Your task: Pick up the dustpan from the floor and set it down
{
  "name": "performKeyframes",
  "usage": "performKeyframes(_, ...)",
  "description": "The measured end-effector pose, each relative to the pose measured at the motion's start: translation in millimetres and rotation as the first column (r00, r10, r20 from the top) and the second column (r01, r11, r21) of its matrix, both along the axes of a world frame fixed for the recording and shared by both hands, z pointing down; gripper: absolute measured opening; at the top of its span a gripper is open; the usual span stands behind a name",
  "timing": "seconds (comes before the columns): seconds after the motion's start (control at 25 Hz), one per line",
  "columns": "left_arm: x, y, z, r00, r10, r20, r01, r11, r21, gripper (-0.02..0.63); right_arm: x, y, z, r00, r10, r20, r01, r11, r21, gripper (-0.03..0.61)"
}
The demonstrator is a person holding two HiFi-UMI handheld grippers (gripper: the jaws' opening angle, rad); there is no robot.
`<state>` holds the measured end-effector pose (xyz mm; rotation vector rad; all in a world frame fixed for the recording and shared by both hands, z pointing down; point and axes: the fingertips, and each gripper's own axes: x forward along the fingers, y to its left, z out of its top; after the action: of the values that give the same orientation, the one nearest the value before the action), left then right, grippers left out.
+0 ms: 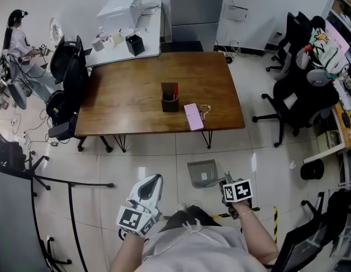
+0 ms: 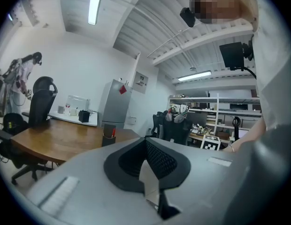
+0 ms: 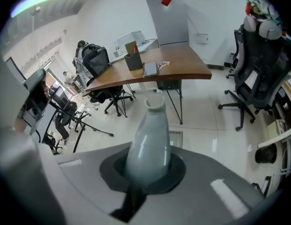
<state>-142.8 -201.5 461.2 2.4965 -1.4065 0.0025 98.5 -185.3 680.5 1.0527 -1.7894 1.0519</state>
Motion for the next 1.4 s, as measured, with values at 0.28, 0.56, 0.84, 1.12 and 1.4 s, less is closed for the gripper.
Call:
performKeyframes(0.28,-2.1,-26.8,37.3,1.000,-0.024,0.019,0.025,0.999,-0.036,0.015,0.4,-58.7,62.4,1.000,0.018,0.000,-0.018,0.999,-0.031,0.002)
performKeyframes(0.56,7.8,-28.7,111.0,0.995,-0.005,0.101,0.015,0.995,-0.095,0.015,0.1,-87.5,142.9,0.998,0.055,-0.001,-0.055,0.998,-0.036,0.003)
performKeyframes(0.84,15.5,-24.1,127.2,0.995,0.012,0.101,0.000,0.994,-0.113,0.015,0.3,-71.7,163.2,0.998,0.055,-0.033,-0.055,0.998,-0.004,0.003)
performKeyframes(1.12,18.5,-19.7,119.5,0.997,0.024,0.078,-0.014,0.991,-0.132,0.015,8.2,-63.2,167.4,0.990,0.011,-0.142,-0.011,1.000,-0.002,0.529)
performKeyframes(1.4,14.7,-9.8,83.3,0.997,0.051,0.062,-0.042,0.989,-0.142,0.015,30.8,-47.8,133.5,0.974,0.042,-0.222,-0.028,0.997,0.066,0.584)
